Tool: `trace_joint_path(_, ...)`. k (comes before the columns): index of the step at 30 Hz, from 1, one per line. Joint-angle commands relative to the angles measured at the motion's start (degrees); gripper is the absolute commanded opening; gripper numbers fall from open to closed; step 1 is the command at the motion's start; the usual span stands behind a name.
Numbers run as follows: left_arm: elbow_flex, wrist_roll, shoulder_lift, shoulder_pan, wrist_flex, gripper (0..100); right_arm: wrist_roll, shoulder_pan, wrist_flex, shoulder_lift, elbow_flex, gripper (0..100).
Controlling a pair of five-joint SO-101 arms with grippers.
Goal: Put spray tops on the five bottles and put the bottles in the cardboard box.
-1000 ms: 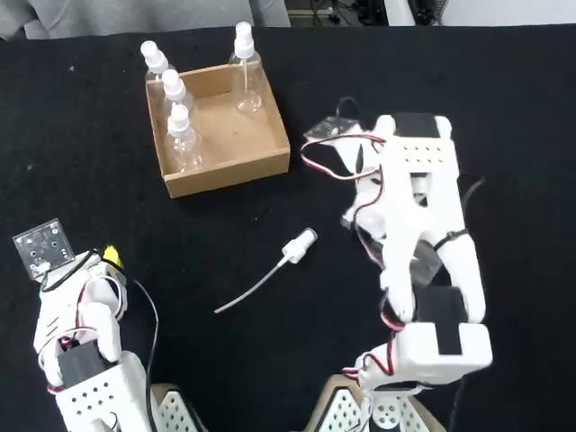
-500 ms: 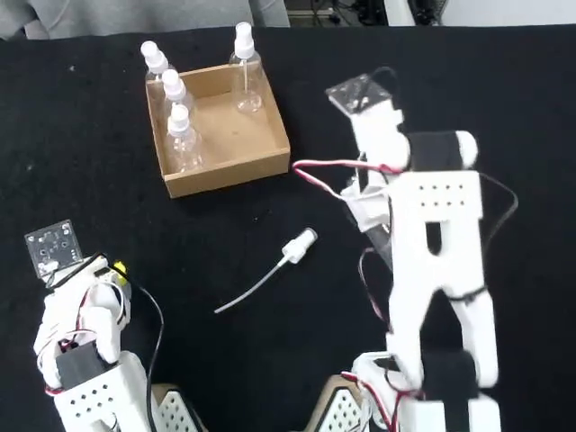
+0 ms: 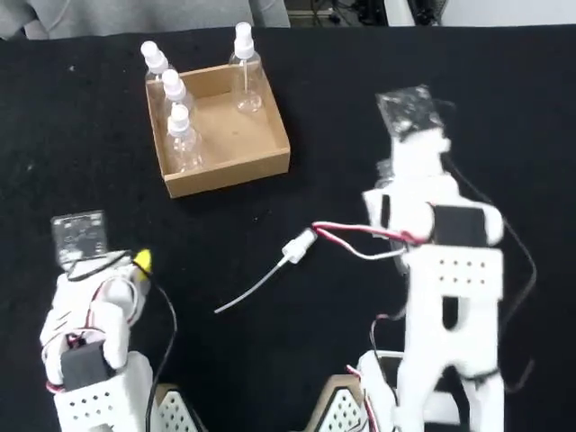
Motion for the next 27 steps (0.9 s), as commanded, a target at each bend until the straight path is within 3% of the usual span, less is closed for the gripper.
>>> trace_joint_path(1, -4.6, -2.0, -0.3, 5.7, 0.3, 25, -3.5, 3.7, -5.6, -5.4, 3.6, 15.5)
trace_joint_path(12, -11.6, -2.8, 2.2, 13.5, 1.9, 24, -10.1, 9.8, -17.8, -11.8, 13.9, 15.5)
trace_joint_path(27, -32.0, -2.8, 37.0, 31.7, 4.3, 24, -12.9, 13.2, -22.7, -12.4, 17.6, 15.5)
